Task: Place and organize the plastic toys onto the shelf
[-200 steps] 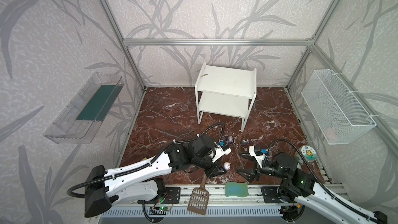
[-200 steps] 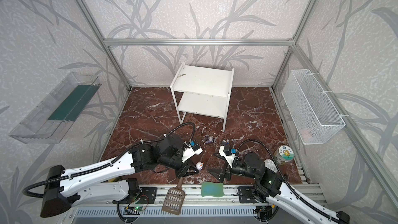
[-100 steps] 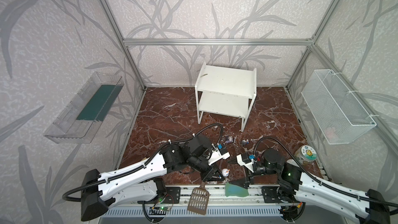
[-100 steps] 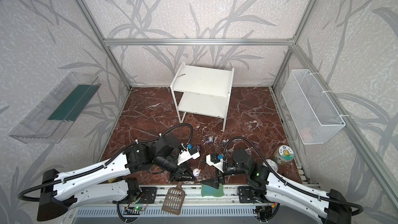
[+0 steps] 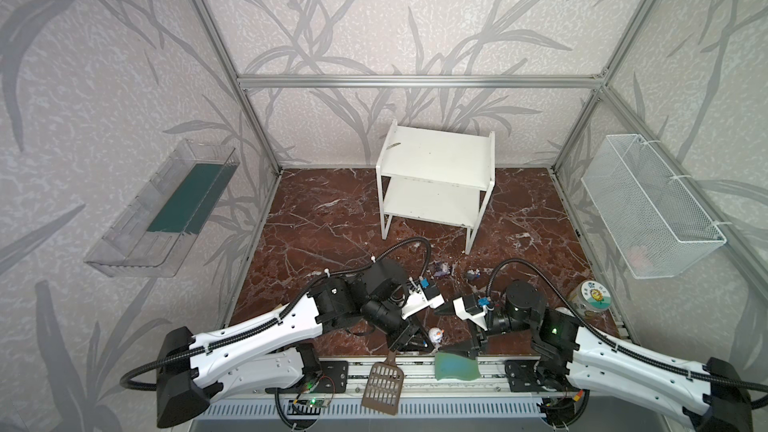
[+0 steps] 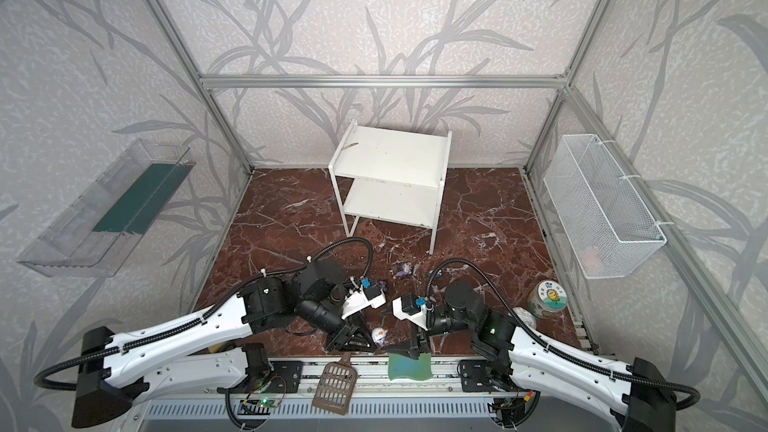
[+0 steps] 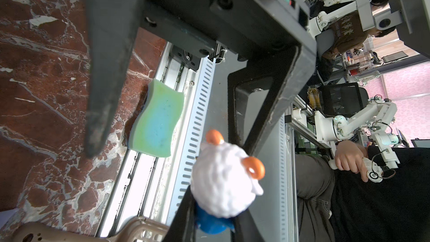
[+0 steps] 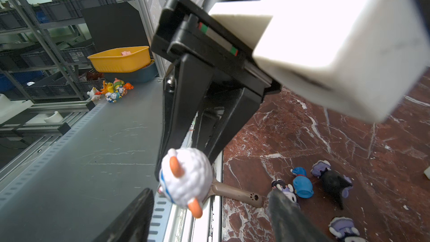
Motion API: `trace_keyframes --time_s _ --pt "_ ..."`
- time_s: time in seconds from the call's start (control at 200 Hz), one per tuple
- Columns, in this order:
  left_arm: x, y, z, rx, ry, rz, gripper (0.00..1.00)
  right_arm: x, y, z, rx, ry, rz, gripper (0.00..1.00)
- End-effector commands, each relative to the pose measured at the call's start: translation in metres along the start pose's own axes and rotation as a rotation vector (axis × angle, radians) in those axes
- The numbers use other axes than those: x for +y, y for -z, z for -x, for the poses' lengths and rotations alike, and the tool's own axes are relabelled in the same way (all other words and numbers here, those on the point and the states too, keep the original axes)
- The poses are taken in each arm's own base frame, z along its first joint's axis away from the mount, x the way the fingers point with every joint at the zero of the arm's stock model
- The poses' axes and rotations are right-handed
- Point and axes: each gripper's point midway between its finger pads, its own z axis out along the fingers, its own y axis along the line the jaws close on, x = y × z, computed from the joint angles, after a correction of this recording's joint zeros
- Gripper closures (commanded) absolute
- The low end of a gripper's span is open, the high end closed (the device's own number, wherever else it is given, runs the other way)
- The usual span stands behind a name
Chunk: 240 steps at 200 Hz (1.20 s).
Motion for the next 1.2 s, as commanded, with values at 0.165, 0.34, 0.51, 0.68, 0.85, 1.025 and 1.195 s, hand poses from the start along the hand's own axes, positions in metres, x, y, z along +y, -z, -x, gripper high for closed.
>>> trace_keyframes --time_s 0.165,0.34,0.51,0.68,0.85,1.025,1.195 --pt "-0.008 0.003 0.006 -0.014 -0.027 -0.038 0.81 0.013 0.0 0.033 -0.082 0.061 0.062 0.36" --pt "-0.007 0.002 0.006 -0.009 -0.022 -0.043 0.81 0.015 0.001 0.038 -0.093 0.062 0.074 0.37" --pt "-0.008 0.003 0.007 -0.018 -0.024 -0.045 0.81 0.016 -0.001 0.037 -0.081 0.056 0.08 0.43" --pt "-0.007 0.004 0.008 -0.02 -0.021 -0.043 0.79 0.016 -0.002 0.036 -0.068 0.053 0.083 0.49" --pt "-0.008 0.006 0.01 -0.033 -0.026 -0.044 0.77 0.013 -0.002 0.032 -0.051 0.044 0.069 0.54" --pt "-0.011 0.01 0.013 -0.052 -0.033 -0.061 0.76 0.014 -0.001 0.029 -0.041 0.034 0.069 0.47" --pt "-0.011 0.009 0.013 -0.051 -0.027 -0.066 0.76 0.012 -0.001 0.03 -0.041 0.036 0.054 0.5"
